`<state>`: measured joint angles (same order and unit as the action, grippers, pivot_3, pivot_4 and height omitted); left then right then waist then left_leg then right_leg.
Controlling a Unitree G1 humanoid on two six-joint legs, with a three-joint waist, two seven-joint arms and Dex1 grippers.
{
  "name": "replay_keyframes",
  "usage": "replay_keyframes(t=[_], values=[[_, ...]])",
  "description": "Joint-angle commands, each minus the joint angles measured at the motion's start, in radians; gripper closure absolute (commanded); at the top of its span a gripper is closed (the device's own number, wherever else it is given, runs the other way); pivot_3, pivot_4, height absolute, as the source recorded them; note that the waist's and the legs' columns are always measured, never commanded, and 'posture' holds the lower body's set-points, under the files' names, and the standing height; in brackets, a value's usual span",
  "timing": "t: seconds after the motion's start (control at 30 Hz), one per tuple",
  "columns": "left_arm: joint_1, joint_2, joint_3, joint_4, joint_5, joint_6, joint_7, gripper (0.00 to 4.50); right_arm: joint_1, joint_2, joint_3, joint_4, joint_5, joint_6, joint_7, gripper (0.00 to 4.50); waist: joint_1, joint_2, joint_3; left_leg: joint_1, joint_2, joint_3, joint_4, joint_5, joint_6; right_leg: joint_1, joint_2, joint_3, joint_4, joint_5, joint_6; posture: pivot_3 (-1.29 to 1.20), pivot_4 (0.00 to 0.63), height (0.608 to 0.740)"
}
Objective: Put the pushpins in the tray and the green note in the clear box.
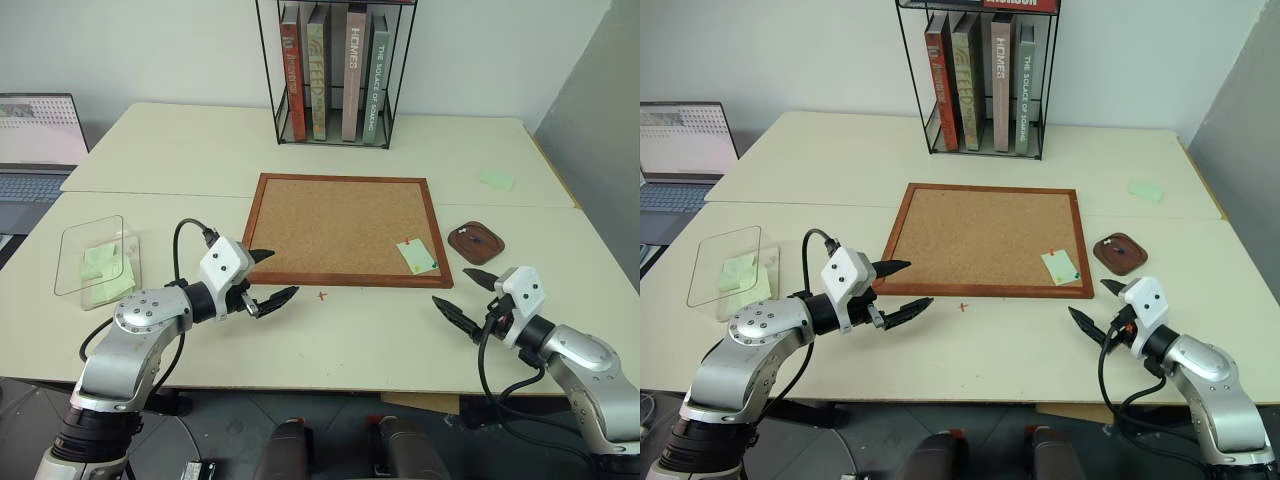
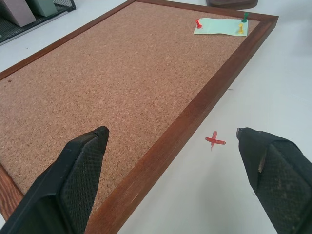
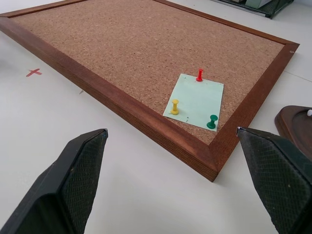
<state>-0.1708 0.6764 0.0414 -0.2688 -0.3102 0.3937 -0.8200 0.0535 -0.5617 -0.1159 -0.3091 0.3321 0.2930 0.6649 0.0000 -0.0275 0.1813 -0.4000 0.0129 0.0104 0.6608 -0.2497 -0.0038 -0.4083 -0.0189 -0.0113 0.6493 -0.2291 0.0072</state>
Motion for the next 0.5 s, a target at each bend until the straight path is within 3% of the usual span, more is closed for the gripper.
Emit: replay_keyframes(t=[0.03, 0.5], values=[[-0.001, 0.002, 0.016, -0.020, -0.011, -0.029, -0.011, 0.04, -0.014, 0.001, -0.005, -0.035, 0.003, -0.003, -0.006, 0.00, 0.000, 0.000, 0.000, 0.000, 0.000, 0.000, 0.000, 0.000, 0.000, 0.000, 0.000, 0.000, 0.000, 0.000, 0.000, 0.00, 0.150, 0.740], [-0.057, -0.007, 0.027, -0.013, -0.057, -0.007, -0.025, 0.04, -0.033, -0.001, 0.007, -0.041, 0.008, 0.012, -0.007, 0.00, 0.000, 0.000, 0.000, 0.000, 0.000, 0.000, 0.000, 0.000, 0.000, 0.000, 0.000, 0.000, 0.000, 0.000, 0.000, 0.00, 0.150, 0.740]])
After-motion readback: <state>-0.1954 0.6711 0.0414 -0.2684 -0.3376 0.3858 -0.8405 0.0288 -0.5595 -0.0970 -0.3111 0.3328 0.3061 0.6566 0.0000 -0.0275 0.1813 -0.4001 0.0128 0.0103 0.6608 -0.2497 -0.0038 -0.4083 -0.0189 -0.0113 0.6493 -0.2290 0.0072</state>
